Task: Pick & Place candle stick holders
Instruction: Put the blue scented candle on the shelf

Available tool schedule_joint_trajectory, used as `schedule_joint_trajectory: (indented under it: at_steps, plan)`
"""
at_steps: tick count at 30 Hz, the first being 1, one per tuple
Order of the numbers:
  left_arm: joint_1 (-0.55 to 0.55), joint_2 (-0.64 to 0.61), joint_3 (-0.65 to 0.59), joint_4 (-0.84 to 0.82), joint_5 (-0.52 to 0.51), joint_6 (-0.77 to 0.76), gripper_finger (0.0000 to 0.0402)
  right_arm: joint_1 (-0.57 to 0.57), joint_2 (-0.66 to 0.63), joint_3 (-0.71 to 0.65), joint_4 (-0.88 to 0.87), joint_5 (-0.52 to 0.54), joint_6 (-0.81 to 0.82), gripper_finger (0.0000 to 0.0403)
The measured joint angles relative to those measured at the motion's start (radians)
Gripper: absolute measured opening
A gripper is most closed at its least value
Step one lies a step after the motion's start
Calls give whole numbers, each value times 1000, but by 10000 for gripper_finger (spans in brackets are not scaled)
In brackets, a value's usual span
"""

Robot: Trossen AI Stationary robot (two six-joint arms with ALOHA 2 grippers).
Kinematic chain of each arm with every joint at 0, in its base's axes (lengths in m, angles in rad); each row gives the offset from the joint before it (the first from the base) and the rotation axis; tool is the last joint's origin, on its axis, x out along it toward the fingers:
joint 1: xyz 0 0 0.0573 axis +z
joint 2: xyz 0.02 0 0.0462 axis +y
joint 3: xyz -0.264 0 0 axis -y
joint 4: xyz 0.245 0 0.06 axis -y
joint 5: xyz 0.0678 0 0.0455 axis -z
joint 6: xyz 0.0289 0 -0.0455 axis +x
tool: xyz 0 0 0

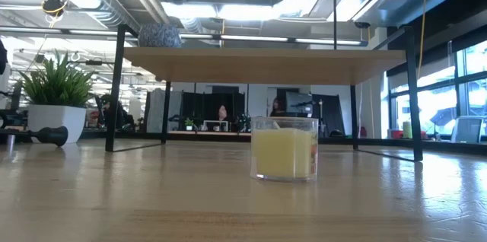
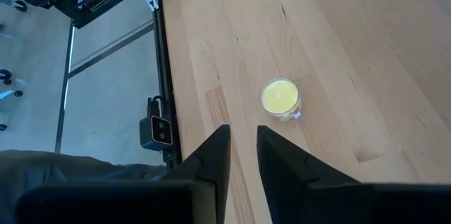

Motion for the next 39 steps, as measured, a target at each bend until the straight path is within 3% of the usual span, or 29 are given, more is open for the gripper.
schedule_joint_trajectory:
  at_steps: [5, 8, 16, 22, 27, 31, 33, 39]
  plan:
    - [-35, -18, 6, 90, 179, -81, 72, 0, 0, 0, 0, 0, 0, 73]
    - [-93, -3, 7, 94, 208, -101, 55, 0, 0, 0, 0, -5, 0, 73]
    - [-249, 62, 6, 105, 142, -167, 4, 0, 0, 0, -2, -8, 0, 73]
    - [-346, 99, 6, 119, 103, -245, 2, 0, 0, 0, -3, -8, 0, 73]
    - [-399, 125, 6, 122, -17, -275, 3, 0, 0, 0, -4, -8, 4, 73]
    - [-362, 140, 6, 168, -138, -274, 1, 0, 0, 0, -2, -8, 8, 73]
    - [-323, 151, 3, 170, -152, -252, 2, 0, 0, 0, 0, -8, 26, 73]
    - [-187, 186, -46, 153, 37, -73, 1, -1, 0, 0, 27, 0, 109, 73]
